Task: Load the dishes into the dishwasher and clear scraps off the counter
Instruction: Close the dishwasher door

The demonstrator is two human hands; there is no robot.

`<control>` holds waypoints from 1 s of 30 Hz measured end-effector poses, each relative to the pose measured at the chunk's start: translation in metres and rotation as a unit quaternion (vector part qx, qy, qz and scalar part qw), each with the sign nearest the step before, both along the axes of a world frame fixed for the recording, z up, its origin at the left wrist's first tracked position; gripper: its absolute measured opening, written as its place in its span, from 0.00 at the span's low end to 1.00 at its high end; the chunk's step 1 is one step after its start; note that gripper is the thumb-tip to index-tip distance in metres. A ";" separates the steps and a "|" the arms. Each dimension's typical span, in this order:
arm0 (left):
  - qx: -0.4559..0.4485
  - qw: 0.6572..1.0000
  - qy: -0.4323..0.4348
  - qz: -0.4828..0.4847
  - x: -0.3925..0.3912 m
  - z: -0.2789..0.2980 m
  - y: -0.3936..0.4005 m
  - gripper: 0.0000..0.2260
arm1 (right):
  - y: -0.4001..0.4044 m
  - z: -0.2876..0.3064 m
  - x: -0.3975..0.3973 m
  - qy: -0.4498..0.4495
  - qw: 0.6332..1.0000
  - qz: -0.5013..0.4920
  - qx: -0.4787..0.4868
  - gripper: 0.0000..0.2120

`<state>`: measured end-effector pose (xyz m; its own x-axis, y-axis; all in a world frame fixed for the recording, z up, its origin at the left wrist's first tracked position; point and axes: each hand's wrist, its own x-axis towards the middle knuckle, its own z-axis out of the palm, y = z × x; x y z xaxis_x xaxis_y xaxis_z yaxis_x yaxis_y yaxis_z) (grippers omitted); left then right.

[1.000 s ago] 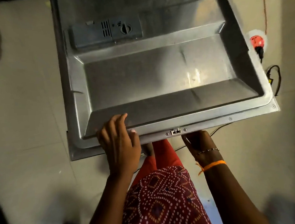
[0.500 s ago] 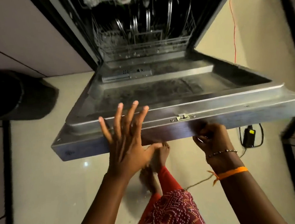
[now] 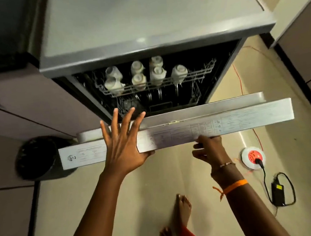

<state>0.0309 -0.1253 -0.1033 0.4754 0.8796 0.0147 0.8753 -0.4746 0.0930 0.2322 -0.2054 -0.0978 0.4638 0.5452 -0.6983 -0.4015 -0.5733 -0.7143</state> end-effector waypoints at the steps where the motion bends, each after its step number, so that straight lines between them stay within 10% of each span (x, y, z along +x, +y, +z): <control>1: -0.005 1.000 0.004 -0.001 0.003 0.006 0.012 0.50 | 0.003 0.004 -0.003 -0.073 0.995 0.061 -0.004 0.11; 3: -0.010 1.000 0.014 -0.007 0.006 0.016 0.035 0.52 | 0.010 0.016 -0.013 -0.270 0.950 0.158 0.012 0.09; 6: -0.005 1.000 0.017 -0.014 0.011 0.024 0.059 0.50 | 0.031 0.030 -0.022 -0.553 0.778 0.236 0.183 0.11; 9: 0.015 0.999 0.020 -0.022 0.014 0.027 0.075 0.50 | 0.080 0.022 -0.014 -0.638 0.671 0.327 0.190 0.33; 18: 0.067 0.997 -0.007 -0.041 0.021 0.031 0.125 0.48 | 0.169 0.026 0.013 -0.705 0.550 0.418 0.160 0.59; 24: 0.160 0.986 -0.032 -0.031 0.025 0.025 0.147 0.42 | 0.196 0.030 0.024 -0.741 0.481 0.420 0.208 0.47; 30: 0.268 0.956 -0.113 0.039 0.048 0.004 0.155 0.31 | 0.218 0.019 0.018 -0.757 0.512 0.309 0.263 0.33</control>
